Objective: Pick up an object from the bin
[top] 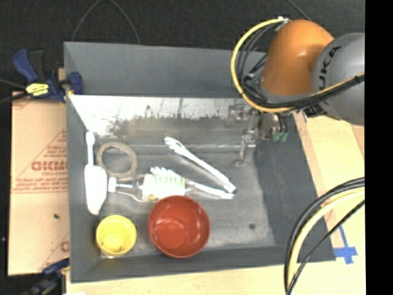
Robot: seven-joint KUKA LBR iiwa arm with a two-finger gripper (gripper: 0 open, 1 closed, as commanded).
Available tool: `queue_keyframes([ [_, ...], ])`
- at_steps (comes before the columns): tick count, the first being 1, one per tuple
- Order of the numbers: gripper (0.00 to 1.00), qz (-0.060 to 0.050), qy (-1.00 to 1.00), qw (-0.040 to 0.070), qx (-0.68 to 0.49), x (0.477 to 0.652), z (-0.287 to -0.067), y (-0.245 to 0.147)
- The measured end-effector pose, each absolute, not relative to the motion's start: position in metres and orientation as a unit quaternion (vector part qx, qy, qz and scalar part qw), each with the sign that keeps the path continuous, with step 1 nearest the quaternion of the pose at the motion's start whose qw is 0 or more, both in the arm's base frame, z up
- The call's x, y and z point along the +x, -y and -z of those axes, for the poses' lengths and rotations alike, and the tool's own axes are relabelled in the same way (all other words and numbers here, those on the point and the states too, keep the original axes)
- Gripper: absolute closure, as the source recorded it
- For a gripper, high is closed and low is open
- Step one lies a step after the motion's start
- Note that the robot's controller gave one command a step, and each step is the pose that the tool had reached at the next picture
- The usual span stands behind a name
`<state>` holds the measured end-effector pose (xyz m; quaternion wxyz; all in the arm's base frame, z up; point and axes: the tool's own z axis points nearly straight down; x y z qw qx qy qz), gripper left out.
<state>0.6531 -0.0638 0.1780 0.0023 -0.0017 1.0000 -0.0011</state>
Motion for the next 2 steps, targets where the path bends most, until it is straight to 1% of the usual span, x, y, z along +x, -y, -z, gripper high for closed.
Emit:
queue_keyframes([
  [1,0.00,0.001,-1.000,0.002,-0.002,0.653,-0.178,0.064],
  [2,0.00,0.000,-1.000,0.003,0.027,0.642,-0.139,0.065],
])
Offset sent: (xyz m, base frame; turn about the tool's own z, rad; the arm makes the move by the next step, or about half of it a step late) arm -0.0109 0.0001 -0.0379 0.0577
